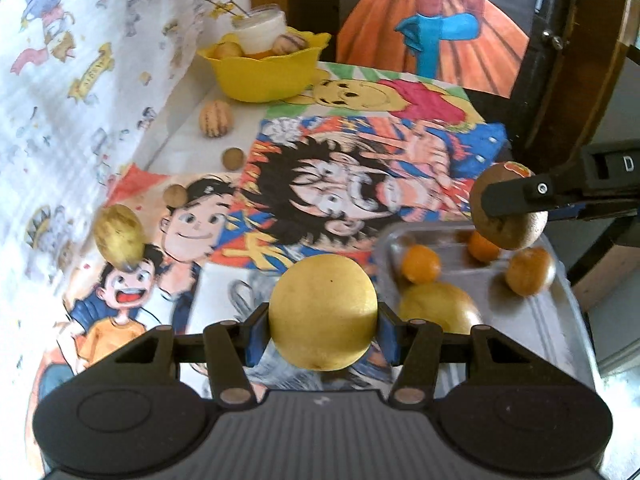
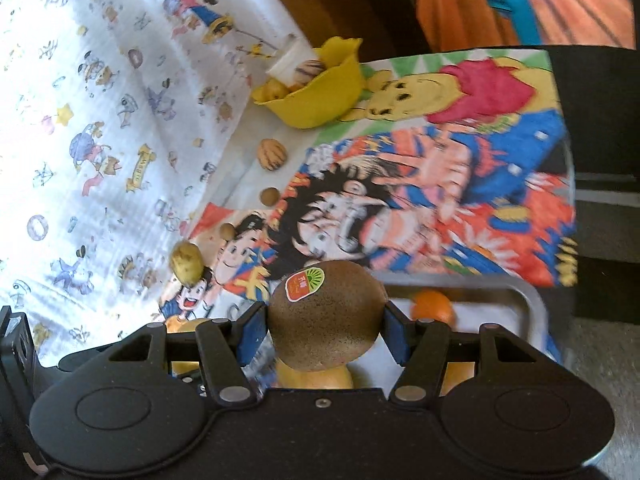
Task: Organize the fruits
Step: 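Lower the yellow fruit onto the tray with the left tool while the right tool lowers the kiwi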
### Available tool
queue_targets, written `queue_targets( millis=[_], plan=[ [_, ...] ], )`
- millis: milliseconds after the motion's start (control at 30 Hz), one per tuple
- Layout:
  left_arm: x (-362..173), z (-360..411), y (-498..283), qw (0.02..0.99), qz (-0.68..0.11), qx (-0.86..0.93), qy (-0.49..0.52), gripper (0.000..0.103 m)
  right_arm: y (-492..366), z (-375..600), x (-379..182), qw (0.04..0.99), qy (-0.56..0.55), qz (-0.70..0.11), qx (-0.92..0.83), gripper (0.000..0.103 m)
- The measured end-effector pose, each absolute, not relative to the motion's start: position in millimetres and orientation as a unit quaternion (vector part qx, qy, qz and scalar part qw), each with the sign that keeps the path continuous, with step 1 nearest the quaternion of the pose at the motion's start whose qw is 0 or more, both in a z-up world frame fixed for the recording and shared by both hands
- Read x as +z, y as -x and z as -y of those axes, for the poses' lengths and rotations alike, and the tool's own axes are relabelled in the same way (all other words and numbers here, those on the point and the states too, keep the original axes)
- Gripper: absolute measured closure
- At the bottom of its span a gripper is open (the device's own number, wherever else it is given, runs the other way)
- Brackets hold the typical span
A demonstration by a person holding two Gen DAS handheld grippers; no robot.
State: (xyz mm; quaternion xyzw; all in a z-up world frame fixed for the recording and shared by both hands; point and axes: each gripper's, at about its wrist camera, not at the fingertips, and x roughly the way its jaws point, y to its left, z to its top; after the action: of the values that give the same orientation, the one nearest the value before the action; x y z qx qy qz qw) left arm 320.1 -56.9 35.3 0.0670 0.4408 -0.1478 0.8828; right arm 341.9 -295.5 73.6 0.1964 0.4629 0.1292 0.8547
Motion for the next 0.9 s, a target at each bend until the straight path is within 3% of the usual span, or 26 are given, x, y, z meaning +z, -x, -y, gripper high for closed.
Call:
queue_targets(
  millis=[900],
  plan=[
    [11,123,-267,0.85,-0.482,-0.196,-0.089,0.045,-272,344,27,0.831,-0.198,-0.514,0.085,0.041]
  ],
)
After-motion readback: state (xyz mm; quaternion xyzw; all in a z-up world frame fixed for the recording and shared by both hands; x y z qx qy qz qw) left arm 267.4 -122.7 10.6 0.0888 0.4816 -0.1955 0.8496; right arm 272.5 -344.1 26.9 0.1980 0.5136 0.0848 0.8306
